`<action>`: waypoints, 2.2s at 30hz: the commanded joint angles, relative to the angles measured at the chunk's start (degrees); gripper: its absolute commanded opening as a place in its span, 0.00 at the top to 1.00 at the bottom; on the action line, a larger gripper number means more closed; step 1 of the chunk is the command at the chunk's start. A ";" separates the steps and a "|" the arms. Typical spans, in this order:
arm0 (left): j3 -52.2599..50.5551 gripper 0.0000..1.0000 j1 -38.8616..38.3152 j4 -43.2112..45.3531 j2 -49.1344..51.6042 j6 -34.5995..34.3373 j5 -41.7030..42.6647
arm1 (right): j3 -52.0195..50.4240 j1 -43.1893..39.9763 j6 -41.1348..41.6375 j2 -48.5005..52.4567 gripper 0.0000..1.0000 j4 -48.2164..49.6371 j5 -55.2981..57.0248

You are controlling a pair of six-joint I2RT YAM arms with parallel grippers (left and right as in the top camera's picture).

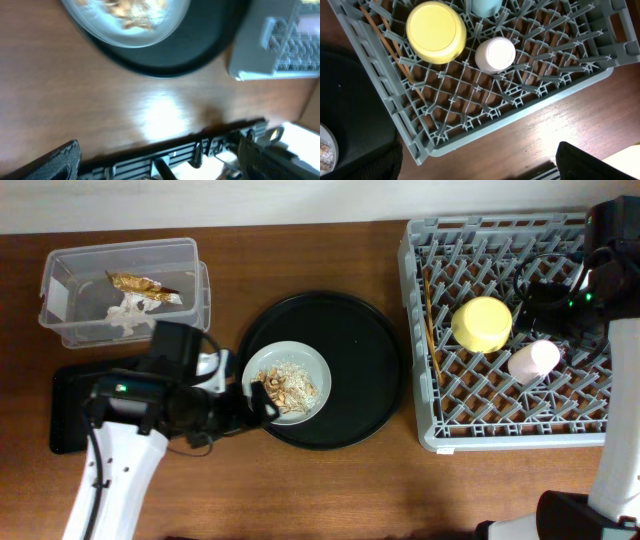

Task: Sort waste into correct bins and load items into the dishwasher rack
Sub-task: 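Reach the left gripper to the light blue plate and grip its rim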

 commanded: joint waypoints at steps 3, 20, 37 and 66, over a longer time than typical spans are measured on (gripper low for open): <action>-0.09 0.19 -13.68 6.62 -0.66 -4.11 -7.80 | -0.15 -0.24 0.50 -0.22 0.02 -0.31 1.16; 22.27 0.16 -27.87 7.37 31.17 -12.31 -38.25 | -0.15 -0.24 0.50 -0.22 0.02 -0.33 1.16; 22.23 0.39 -31.91 17.35 45.48 -20.68 -41.72 | -0.15 -0.24 0.50 -0.22 0.02 -0.31 1.16; 22.01 0.73 -32.44 19.78 54.29 -22.77 -43.82 | -0.15 -0.24 0.50 -0.22 0.02 -0.31 1.16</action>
